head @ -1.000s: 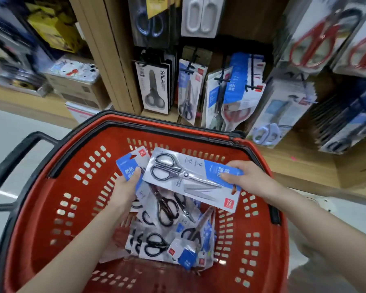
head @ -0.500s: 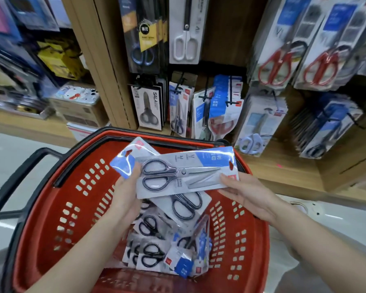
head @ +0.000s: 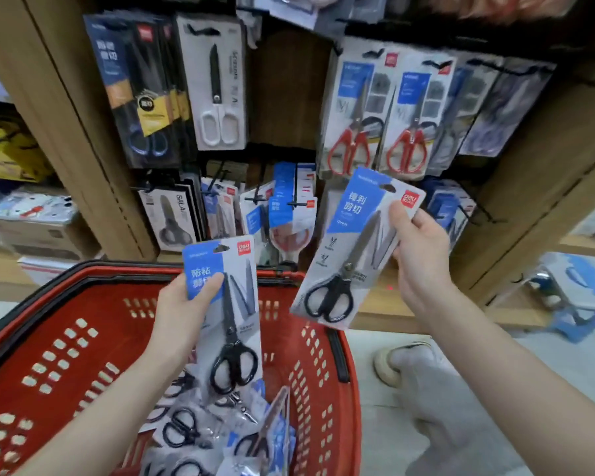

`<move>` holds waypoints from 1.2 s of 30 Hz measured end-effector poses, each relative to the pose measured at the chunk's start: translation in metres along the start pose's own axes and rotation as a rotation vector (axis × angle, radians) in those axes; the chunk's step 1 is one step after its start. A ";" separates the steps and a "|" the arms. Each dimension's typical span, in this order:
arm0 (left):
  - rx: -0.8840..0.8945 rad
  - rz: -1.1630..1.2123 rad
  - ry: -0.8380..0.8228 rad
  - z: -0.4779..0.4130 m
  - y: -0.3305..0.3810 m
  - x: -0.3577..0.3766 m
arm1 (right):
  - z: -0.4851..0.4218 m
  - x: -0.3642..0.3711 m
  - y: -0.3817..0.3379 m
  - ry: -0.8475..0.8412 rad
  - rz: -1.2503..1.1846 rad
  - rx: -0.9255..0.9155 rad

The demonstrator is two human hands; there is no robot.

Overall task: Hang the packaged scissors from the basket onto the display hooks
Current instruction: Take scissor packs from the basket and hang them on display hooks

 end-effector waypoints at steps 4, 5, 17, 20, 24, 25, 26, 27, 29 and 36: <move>0.171 -0.062 -0.067 -0.016 0.042 0.048 | -0.027 -0.034 -0.036 0.107 0.035 -0.192; 0.204 -0.056 -0.086 -0.020 0.052 0.061 | -0.034 -0.043 -0.041 0.131 0.051 -0.230; 0.380 -0.004 -0.227 -0.060 0.097 0.205 | -0.147 -0.167 0.037 0.346 0.312 0.008; 0.352 0.002 -0.302 -0.063 0.085 0.242 | -0.170 -0.189 0.053 0.378 0.369 0.082; 0.309 -0.035 -0.368 -0.062 0.061 0.274 | -0.205 -0.210 0.063 0.414 0.367 0.136; 0.292 -0.041 -0.375 -0.062 0.055 0.280 | -0.214 -0.214 0.064 0.424 0.378 0.146; 0.282 -0.045 -0.383 -0.062 0.050 0.284 | -0.221 -0.216 0.065 0.431 0.394 0.156; 0.275 -0.046 -0.392 -0.061 0.047 0.288 | -0.229 -0.218 0.067 0.437 0.402 0.163; 0.262 -0.049 -0.400 -0.060 0.040 0.295 | -0.242 -0.221 0.071 0.452 0.381 0.164; 0.227 -0.047 -0.453 -0.064 0.021 0.309 | -0.280 -0.233 0.085 0.500 0.354 0.140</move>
Point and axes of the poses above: each hand's wrist, its own z-axis away from the middle knuckle, its own x-axis out of the palm, y = z × x, the point moved 3 cm from there along -z, towards the middle knuckle, and after that the axes turned 8 degrees about x, right-handed, at the moved point
